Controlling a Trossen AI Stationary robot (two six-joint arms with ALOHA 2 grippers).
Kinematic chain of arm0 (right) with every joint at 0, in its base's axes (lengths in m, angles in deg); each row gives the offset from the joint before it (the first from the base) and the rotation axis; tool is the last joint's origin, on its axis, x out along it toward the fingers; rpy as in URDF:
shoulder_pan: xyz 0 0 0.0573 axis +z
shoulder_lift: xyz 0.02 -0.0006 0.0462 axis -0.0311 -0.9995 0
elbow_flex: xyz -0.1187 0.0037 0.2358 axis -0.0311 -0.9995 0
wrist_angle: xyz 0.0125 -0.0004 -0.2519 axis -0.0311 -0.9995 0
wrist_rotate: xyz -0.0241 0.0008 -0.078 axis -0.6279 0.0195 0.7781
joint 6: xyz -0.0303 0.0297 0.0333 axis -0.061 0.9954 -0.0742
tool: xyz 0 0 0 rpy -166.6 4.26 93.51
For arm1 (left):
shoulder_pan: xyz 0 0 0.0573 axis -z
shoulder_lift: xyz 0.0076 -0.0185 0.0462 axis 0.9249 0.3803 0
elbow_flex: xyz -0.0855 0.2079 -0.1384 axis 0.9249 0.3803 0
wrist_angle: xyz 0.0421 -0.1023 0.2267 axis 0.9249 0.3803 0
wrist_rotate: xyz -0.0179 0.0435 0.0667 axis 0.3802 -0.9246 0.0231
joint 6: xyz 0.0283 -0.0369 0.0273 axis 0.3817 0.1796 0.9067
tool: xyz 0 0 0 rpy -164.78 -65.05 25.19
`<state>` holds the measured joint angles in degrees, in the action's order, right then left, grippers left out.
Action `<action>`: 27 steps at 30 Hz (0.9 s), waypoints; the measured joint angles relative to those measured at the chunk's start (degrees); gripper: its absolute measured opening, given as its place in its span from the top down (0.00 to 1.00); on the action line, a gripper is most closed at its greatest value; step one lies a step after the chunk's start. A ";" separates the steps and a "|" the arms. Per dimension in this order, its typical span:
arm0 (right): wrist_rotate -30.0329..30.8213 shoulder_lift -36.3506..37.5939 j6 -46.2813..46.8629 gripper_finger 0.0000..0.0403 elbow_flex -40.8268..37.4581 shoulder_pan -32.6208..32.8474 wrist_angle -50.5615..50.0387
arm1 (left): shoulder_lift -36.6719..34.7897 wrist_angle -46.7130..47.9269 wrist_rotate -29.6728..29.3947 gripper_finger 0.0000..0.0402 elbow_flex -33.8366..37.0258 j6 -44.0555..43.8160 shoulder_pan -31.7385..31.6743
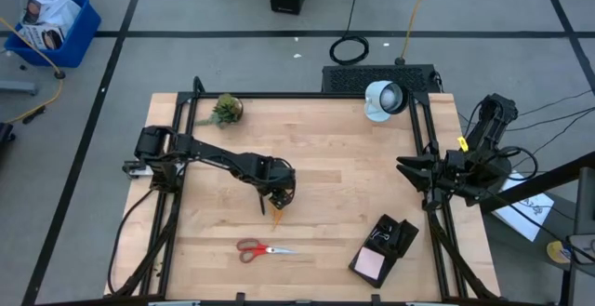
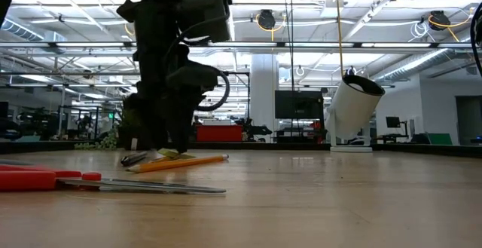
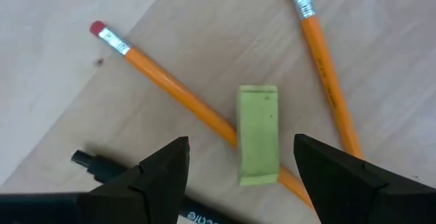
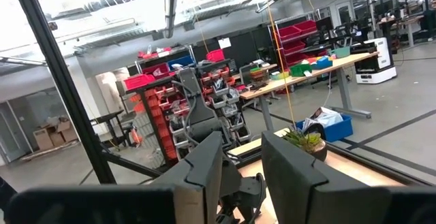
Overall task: Pick and place office supplies into organizer
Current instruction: Put the green eraser into the desk organizer
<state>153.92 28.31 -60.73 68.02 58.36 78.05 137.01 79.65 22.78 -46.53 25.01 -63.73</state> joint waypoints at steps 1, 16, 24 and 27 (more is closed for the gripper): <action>-0.01 0.00 0.00 0.77 0.00 0.00 0.00 | -0.04 -0.02 -0.01 0.33 0.00 -0.02 0.12; 0.01 -0.10 -0.40 0.77 0.00 0.00 0.00 | 2.12 -1.20 0.96 0.33 0.26 -0.84 -0.24; 0.01 -0.17 -0.47 0.77 0.00 0.00 0.00 | 2.08 -1.09 0.80 0.43 0.20 -1.01 -0.12; 0.01 -0.19 -0.45 0.77 0.00 -0.02 0.00 | 2.08 -1.33 1.08 0.53 0.20 -1.03 -0.10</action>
<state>153.93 28.12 -61.18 68.02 58.34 78.05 139.09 78.32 23.86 -46.33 23.98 -63.83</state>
